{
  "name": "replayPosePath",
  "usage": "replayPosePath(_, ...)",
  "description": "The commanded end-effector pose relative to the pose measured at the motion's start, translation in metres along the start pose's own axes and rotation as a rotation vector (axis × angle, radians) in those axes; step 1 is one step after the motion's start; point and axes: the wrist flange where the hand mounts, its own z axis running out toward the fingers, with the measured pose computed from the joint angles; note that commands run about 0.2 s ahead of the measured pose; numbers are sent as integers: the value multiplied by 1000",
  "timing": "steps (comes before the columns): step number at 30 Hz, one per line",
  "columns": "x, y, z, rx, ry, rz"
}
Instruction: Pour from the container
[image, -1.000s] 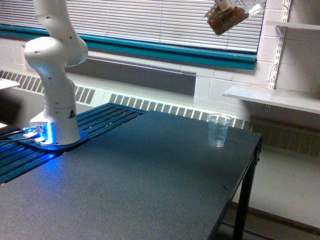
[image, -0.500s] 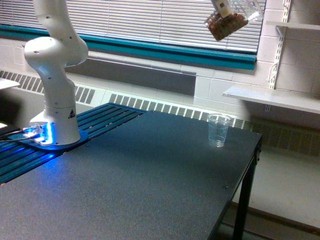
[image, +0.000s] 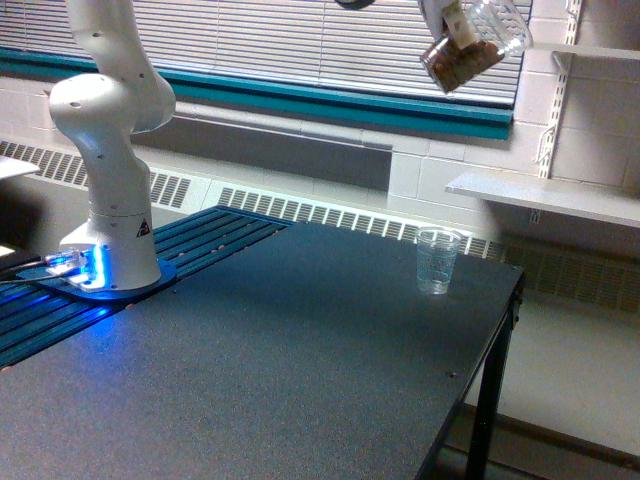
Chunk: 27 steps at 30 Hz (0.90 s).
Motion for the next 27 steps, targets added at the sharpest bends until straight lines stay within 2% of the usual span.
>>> replayPosePath(1, -20, -30, 3, 43, -7, -148)
replayPosePath(9, -42, -55, 14, 88, -45, -259)
replayPosePath(27, -97, -92, 29, 131, -123, -437)
